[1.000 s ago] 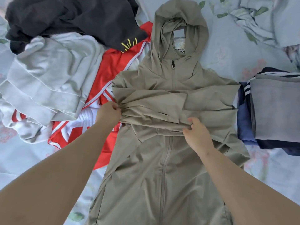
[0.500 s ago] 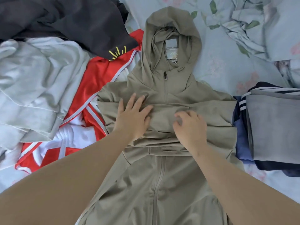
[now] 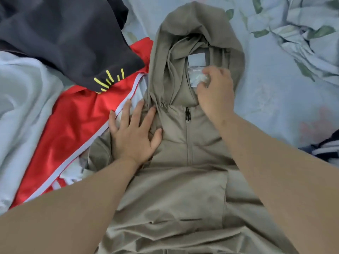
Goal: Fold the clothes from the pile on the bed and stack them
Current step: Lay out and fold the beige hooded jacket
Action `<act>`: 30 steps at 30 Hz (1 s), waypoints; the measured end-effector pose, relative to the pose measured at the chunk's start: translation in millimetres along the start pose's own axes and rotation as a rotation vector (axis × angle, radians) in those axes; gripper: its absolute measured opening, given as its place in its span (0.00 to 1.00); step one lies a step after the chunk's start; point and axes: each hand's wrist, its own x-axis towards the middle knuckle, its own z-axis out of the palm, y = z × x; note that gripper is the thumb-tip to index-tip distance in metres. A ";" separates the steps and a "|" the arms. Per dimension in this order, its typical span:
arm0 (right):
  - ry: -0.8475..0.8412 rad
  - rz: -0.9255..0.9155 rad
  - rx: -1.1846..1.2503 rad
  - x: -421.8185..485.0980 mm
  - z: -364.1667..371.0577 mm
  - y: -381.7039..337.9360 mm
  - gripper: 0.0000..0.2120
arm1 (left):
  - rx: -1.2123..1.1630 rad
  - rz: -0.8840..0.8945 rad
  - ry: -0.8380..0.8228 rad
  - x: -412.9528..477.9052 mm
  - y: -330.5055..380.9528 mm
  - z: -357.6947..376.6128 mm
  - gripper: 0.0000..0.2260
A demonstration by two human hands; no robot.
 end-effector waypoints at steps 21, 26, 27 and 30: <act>0.149 0.032 0.356 11.5 -18.5 -7.7 0.10 | -0.054 -0.002 0.080 -0.8 -0.5 0.2 0.20; 0.055 0.146 0.456 -98.3 -52.9 -7.1 0.10 | -0.368 -0.209 -0.108 -0.2 7.9 -43.1 0.27; 0.007 0.213 0.544 -118.7 -57.5 -6.8 0.12 | -0.439 -0.319 -0.060 -4.2 15.3 -56.3 0.29; -0.090 0.433 0.787 -168.3 -69.2 -5.0 0.13 | -1.011 -0.798 -0.027 -17.3 47.5 -101.4 0.26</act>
